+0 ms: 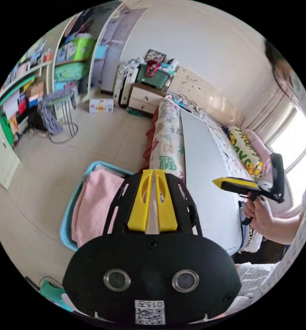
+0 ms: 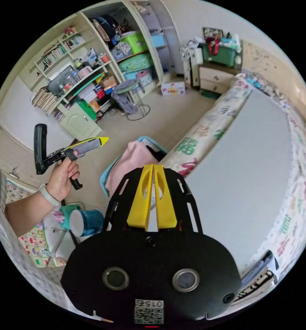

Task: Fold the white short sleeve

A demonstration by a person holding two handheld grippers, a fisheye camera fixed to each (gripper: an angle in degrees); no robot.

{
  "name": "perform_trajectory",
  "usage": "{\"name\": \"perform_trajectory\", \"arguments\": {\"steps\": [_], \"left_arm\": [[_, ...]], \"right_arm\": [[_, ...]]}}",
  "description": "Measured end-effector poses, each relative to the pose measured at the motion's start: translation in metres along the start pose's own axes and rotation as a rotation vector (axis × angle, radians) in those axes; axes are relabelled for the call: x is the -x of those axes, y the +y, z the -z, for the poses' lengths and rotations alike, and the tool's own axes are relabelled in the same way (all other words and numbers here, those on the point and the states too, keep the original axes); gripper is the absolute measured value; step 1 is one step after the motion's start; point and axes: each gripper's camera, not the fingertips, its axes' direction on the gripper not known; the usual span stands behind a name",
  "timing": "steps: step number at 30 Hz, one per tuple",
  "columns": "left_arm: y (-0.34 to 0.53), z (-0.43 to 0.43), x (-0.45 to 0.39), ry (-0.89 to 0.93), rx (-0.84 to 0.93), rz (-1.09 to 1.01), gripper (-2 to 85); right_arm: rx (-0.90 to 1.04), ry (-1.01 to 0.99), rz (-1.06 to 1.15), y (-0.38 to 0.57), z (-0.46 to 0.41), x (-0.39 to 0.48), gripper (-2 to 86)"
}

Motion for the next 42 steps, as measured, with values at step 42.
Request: {"name": "perform_trajectory", "arguments": {"steps": [42], "left_arm": [[-0.073,-0.258,-0.751,0.766,0.526,-0.714,12.7]], "right_arm": [[-0.248,0.042,-0.765,0.841,0.099,-0.567,2.8]]}}
